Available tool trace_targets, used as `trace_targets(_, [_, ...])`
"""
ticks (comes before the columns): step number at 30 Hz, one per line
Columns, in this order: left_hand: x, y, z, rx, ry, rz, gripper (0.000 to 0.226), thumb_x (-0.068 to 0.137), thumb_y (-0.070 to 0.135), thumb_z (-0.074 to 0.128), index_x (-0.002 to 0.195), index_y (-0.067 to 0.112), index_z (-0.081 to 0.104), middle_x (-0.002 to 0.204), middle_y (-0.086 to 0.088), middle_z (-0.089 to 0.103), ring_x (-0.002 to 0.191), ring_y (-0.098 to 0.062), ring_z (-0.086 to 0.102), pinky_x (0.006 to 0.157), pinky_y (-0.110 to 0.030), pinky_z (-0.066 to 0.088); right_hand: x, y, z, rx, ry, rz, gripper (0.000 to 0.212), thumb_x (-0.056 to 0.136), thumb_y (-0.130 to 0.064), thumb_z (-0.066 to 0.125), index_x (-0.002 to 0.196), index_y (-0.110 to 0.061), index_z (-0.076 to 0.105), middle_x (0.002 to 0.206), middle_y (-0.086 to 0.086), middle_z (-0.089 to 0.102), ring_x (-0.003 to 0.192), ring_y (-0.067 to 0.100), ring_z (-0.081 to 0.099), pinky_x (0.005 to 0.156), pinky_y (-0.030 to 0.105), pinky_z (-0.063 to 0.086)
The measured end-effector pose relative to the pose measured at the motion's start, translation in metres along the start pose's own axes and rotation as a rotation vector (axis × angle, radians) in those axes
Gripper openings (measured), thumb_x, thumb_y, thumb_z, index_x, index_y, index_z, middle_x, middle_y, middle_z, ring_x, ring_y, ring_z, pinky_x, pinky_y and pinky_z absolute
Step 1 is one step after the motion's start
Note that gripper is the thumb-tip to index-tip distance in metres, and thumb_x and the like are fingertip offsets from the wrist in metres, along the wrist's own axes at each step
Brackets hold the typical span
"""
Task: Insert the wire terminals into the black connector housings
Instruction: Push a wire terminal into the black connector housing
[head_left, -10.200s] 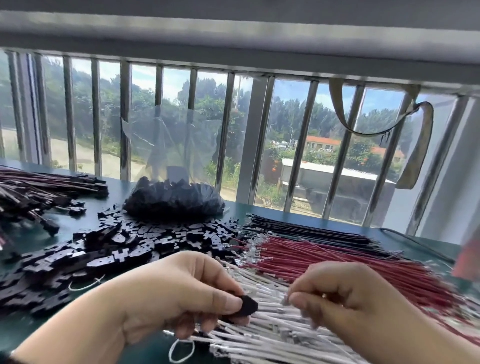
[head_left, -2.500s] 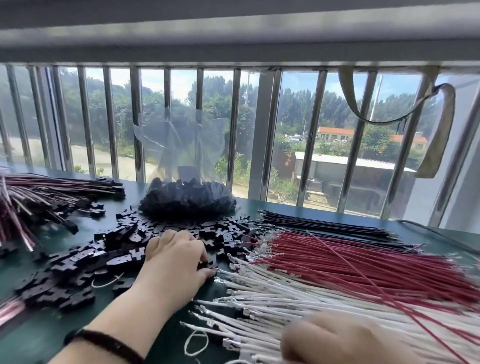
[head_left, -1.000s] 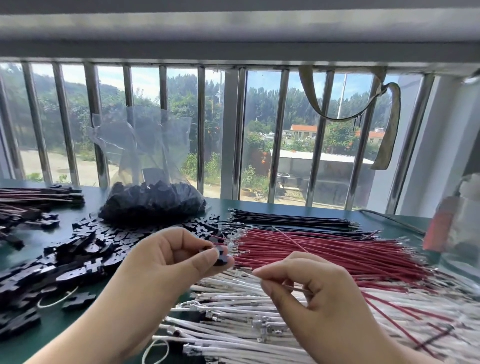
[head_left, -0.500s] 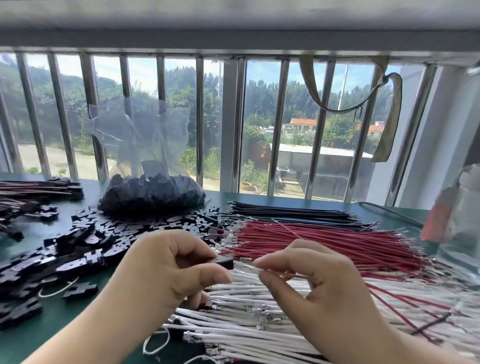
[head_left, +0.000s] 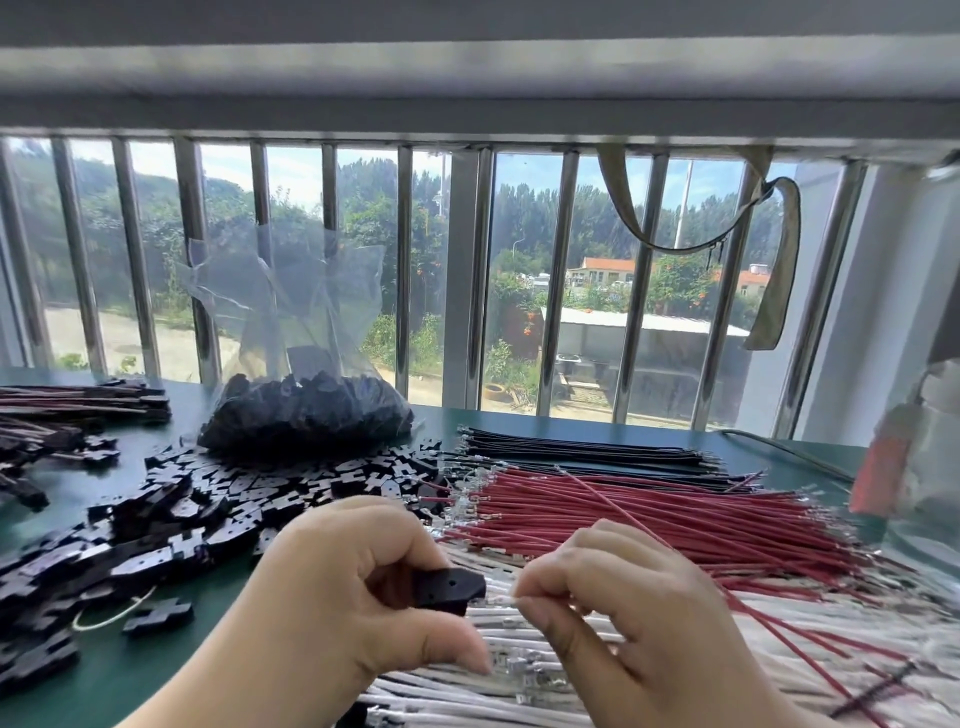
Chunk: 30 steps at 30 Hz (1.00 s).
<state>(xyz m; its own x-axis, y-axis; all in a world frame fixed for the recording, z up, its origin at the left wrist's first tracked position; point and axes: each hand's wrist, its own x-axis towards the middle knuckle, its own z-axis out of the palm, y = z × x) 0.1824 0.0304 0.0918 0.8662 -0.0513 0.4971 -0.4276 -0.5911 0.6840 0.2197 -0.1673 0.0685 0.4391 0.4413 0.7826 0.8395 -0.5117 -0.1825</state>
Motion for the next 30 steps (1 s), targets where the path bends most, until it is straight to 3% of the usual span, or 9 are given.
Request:
trace_targets(4, [0.002, -0.003, 0.001, -0.022, -0.027, -0.018, 0.048, 0.02, 0.063, 0.077, 0.049, 0.026, 0.066, 0.059, 0.008, 0.06, 0.047, -0.004, 0.047, 0.044, -0.011, 0.034, 0.0, 0.001, -0.001, 0.075, -0.042, 0.035, 0.005, 0.081, -0.04, 0.058, 0.083, -0.036, 0.062, 0.074, -0.022, 0.06, 0.069, -0.003, 0.057, 0.057, 0.021, 0.05])
trace_targets(7, [0.002, -0.007, 0.004, -0.097, -0.082, -0.069, 0.06, 0.017, 0.068, 0.08, 0.054, 0.022, 0.066, 0.047, 0.0, 0.053, 0.044, -0.003, 0.044, 0.044, -0.014, 0.035, 0.0, 0.0, -0.004, 0.171, -0.07, 0.039, 0.003, 0.08, -0.035, 0.061, 0.081, -0.034, 0.064, 0.074, -0.017, 0.062, 0.066, -0.002, 0.059, 0.06, 0.011, 0.048])
trace_targets(12, [0.003, -0.011, 0.007, -0.293, -0.089, -0.193, 0.075, 0.005, 0.062, 0.085, 0.061, 0.014, 0.069, 0.04, -0.007, 0.056, 0.041, -0.022, 0.06, 0.034, -0.015, 0.039, 0.002, -0.002, -0.004, 0.284, -0.063, 0.117, 0.004, 0.075, -0.034, 0.066, 0.077, -0.03, 0.067, 0.074, -0.019, 0.064, 0.067, -0.008, 0.058, 0.058, -0.003, 0.036])
trace_targets(17, [0.002, -0.013, 0.008, -0.23, -0.079, -0.202, 0.08, 0.006, 0.067, 0.083, 0.064, 0.015, 0.067, 0.042, -0.005, 0.056, 0.042, -0.017, 0.058, 0.037, -0.017, 0.04, 0.001, -0.003, -0.004, 0.26, -0.108, 0.164, 0.012, 0.071, -0.027, 0.072, 0.08, -0.034, 0.068, 0.073, -0.023, 0.065, 0.069, -0.007, 0.061, 0.06, -0.001, 0.04])
trace_targets(22, [0.003, -0.012, 0.01, -0.155, -0.089, -0.182, 0.073, 0.012, 0.071, 0.08, 0.059, 0.018, 0.066, 0.039, 0.002, 0.05, 0.042, -0.01, 0.049, 0.045, -0.023, 0.042, 0.008, 0.003, -0.015, 0.18, -0.327, 0.136, 0.017, 0.076, -0.046, 0.059, 0.09, -0.039, 0.063, 0.086, -0.027, 0.064, 0.077, -0.004, 0.062, 0.066, 0.009, 0.047])
trace_targets(30, [0.002, -0.012, 0.012, -0.207, -0.119, -0.227, 0.073, 0.014, 0.063, 0.085, 0.061, 0.012, 0.063, 0.037, 0.002, 0.048, 0.037, -0.008, 0.047, 0.043, -0.026, 0.047, 0.01, 0.001, -0.02, 0.166, -0.296, 0.123, 0.011, 0.076, -0.041, 0.065, 0.084, -0.033, 0.068, 0.079, -0.021, 0.065, 0.066, 0.001, 0.063, 0.056, 0.011, 0.048])
